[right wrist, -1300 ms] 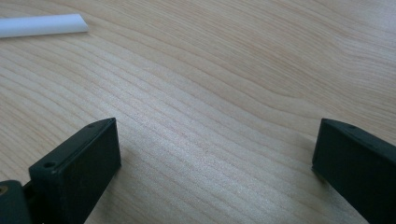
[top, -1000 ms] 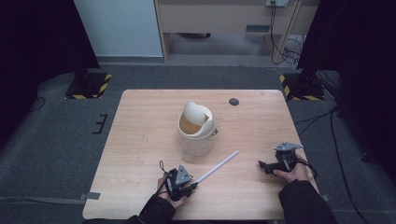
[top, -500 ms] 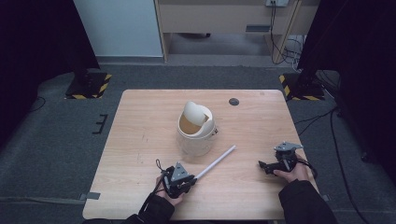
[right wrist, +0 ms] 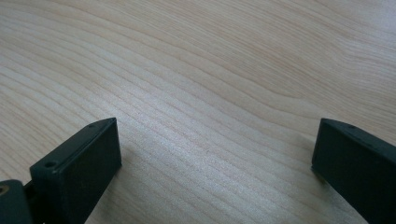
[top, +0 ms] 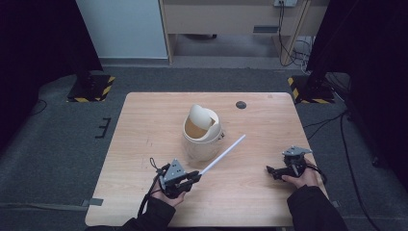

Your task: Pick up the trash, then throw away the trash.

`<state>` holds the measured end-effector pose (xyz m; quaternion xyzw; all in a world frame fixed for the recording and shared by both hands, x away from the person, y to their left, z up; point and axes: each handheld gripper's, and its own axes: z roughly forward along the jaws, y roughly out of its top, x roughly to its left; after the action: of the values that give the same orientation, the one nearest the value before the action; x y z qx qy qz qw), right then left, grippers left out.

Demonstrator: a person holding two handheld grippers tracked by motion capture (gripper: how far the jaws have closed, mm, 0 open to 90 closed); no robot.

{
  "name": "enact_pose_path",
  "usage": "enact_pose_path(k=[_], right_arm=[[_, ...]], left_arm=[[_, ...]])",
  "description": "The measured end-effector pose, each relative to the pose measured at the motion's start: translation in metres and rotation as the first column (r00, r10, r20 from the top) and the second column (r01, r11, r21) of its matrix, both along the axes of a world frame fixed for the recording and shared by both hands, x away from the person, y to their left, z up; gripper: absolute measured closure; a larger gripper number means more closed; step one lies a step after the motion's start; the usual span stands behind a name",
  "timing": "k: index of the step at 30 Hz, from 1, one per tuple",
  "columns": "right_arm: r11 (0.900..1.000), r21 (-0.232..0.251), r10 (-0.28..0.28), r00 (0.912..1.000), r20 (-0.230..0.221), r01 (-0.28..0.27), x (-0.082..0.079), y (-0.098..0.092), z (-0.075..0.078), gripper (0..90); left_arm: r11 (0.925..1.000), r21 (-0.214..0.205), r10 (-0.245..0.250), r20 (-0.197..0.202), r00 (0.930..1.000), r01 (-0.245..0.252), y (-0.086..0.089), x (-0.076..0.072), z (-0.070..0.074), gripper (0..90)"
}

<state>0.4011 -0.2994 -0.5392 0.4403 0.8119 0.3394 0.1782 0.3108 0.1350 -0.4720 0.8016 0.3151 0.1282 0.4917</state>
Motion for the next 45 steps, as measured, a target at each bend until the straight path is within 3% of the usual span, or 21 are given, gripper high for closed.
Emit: enact_pose_path(k=[4,10,14,16,17,19,22,23,26,28,31,36,42,45], right_arm=[[1.0000,0.002,0.002,1.0000,0.001,-0.002,0.000,0.000,0.000,2.4],[0.9997,0.020,0.015,0.9998,0.016,-0.015,0.001,-0.002,0.005,22.2],[0.9948,0.102,-0.009,0.9968,0.079,0.001,0.000,-0.002,0.017,26.5],[0.9818,0.189,-0.013,0.9885,0.150,-0.015,0.000,-0.002,0.031,26.8],[0.9780,0.208,-0.014,0.9867,0.162,-0.020,0.000,-0.002,0.033,26.7],[0.9617,0.270,-0.012,0.9772,0.212,-0.047,-0.002,0.000,0.047,27.2],[0.9446,0.320,-0.020,0.9618,0.273,-0.071,-0.004,0.002,0.064,27.2],[0.9327,0.351,-0.029,0.9546,0.296,-0.081,-0.005,0.002,0.071,27.0],[0.9101,0.400,-0.033,0.9440,0.328,-0.107,-0.010,0.003,0.087,27.4],[0.8909,0.433,-0.028,0.9357,0.352,-0.136,-0.013,0.006,0.099,27.9],[0.8488,0.492,-0.009,0.9250,0.380,-0.194,-0.017,0.014,0.116,29.1],[0.7992,0.542,0.022,0.9137,0.406,-0.260,-0.024,0.030,0.136,30.6],[0.7365,0.596,0.053,0.9059,0.420,-0.320,-0.031,0.044,0.150,32.7],[0.7036,0.626,0.060,0.9064,0.418,-0.336,-0.032,0.049,0.154,34.8]], left_arm=[[0.9988,-0.049,0.013,0.031,0.9994,-0.011,0.005,0.001,0.011,79.9],[0.9934,-0.115,0.012,0.121,0.9926,0.002,0.007,0.004,0.028,79.9],[0.9907,-0.136,0.009,0.166,0.9862,0.013,0.005,0.004,0.035,80.0],[0.9891,-0.146,0.008,0.178,0.9841,0.018,0.003,0.003,0.038,80.0],[0.9885,-0.150,0.006,0.184,0.9828,0.022,0.002,0.003,0.039,80.0],[0.9873,-0.156,0.002,0.200,0.9797,0.030,-0.001,0.002,0.043,80.0],[0.9869,-0.157,-0.002,0.216,0.9763,0.037,-0.005,0.003,0.046,80.0],[0.9871,-0.155,-0.005,0.222,0.9751,0.040,-0.007,0.003,0.046,80.0],[0.9870,-0.153,-0.011,0.237,0.9715,0.049,-0.012,0.004,0.048,80.0],[0.9866,-0.154,-0.012,0.247,0.9690,0.052,-0.015,0.005,0.050,80.1],[0.9865,-0.151,-0.022,0.260,0.9654,0.063,-0.022,0.009,0.052,80.1],[0.9875,-0.132,-0.046,0.280,0.9588,0.086,-0.038,0.015,0.052,80.1],[0.9901,-0.099,-0.066,0.299,0.9521,0.100,-0.049,0.017,0.048,80.0],[0.9888,-0.093,-0.084,0.301,0.9499,0.117,-0.051,0.015,0.044,80.1]])
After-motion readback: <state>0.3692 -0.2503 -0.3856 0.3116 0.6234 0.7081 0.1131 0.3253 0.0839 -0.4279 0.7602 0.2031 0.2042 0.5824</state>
